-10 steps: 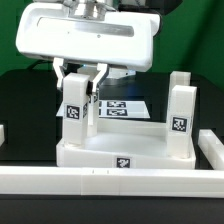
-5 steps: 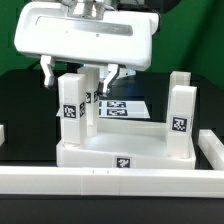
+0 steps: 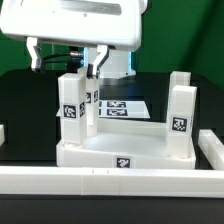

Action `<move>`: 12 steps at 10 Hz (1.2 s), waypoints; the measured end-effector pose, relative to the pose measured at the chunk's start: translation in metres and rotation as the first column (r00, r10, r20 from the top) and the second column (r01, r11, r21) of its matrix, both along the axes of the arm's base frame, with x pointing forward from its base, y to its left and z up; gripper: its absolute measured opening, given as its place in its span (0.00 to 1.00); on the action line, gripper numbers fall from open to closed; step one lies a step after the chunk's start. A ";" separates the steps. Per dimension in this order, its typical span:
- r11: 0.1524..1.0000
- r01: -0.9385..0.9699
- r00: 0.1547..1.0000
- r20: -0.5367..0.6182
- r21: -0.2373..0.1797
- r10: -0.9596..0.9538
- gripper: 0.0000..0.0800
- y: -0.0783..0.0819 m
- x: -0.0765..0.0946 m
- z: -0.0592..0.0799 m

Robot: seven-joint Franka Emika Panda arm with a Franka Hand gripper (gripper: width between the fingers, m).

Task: Assemble desk

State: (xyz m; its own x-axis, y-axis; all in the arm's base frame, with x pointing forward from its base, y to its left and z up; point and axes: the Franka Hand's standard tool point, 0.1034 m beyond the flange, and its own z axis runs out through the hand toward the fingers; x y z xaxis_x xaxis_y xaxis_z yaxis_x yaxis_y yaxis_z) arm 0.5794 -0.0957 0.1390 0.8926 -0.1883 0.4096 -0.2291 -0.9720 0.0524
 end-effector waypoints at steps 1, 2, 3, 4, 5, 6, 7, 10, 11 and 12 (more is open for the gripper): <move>1.000 0.000 1.000 -0.014 0.007 0.000 0.81 0.001 -0.001 -0.001; 1.000 0.001 1.000 -0.019 0.007 -0.001 0.81 0.000 -0.002 -0.003; 1.000 0.008 0.997 -0.074 0.026 -0.006 0.81 -0.001 -0.007 -0.011; 0.997 0.021 0.982 -0.188 0.080 -0.006 0.81 0.003 -0.009 -0.014; 0.995 0.025 0.976 -0.216 0.092 -0.005 0.81 0.002 -0.003 -0.011; 0.992 0.036 0.955 -0.295 0.122 0.002 0.81 0.004 -0.009 -0.015; 0.988 0.053 0.928 -0.372 0.147 0.006 0.81 0.001 -0.010 -0.016; 0.985 0.060 0.902 -0.431 0.161 0.015 0.81 0.000 -0.003 -0.017; 0.985 0.058 0.903 -0.429 0.161 0.017 0.81 0.001 -0.001 -0.017; 0.985 0.058 0.903 -0.430 0.161 0.017 0.81 0.002 -0.001 -0.017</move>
Offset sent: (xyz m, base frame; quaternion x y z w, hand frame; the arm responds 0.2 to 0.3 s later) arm -0.0005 -0.0117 -0.0101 -0.0176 -0.2064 -0.0024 0.9783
